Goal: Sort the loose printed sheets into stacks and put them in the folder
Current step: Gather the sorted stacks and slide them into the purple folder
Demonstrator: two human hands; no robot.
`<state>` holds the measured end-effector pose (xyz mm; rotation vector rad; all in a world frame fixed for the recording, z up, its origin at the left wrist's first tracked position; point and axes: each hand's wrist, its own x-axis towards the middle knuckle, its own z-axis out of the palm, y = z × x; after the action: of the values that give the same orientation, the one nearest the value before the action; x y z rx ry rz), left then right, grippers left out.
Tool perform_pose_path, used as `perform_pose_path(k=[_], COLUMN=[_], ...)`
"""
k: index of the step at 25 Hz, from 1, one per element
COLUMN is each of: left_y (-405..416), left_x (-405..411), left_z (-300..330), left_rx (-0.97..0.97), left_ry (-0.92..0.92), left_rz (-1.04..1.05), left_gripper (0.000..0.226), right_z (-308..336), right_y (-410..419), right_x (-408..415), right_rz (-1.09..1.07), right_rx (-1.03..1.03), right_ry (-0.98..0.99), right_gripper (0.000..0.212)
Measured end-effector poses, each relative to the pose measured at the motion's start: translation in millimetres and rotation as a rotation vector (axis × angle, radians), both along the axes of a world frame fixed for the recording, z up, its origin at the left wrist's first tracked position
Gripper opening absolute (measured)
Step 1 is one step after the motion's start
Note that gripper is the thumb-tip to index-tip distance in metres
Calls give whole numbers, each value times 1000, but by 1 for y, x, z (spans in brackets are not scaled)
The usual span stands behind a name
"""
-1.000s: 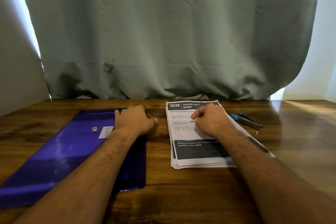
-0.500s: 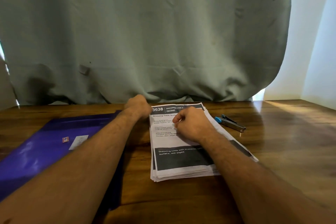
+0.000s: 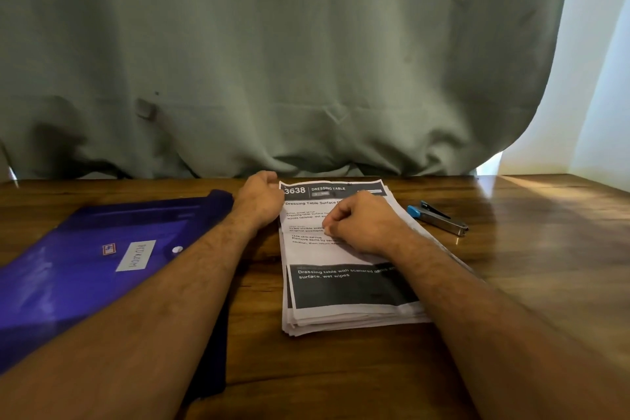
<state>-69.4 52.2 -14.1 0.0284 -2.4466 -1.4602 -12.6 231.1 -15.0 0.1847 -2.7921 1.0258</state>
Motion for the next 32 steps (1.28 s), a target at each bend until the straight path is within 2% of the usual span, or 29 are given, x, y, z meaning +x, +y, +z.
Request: perform_pose_path(k=[4,8,11,19,24,32], left_y=[2,3,5,1,3,13], left_x=[3,8,10,19,31,32], left_z=[0,-1,-2,15,14,17], left_rx=[182,163,179,349,304,327], left_ry=[60,90,75,-187,-330,-218], left_rz=[-56,-80,-93,-261,-345,-294], left_gripper=[45,22,14,13,16,17], right_z=[0,0,1,1,1,2], right_y=[-1,-2,-2,-1,-1,0], right_x=[2,2,3,10,16,18], right_rz=[-1,16,21,34,17,-9], right_rx=[39,32,47,33,40,-45], right_ry=[29,24,28,49,76,142], right_gripper=[12,5,6,10,7,20])
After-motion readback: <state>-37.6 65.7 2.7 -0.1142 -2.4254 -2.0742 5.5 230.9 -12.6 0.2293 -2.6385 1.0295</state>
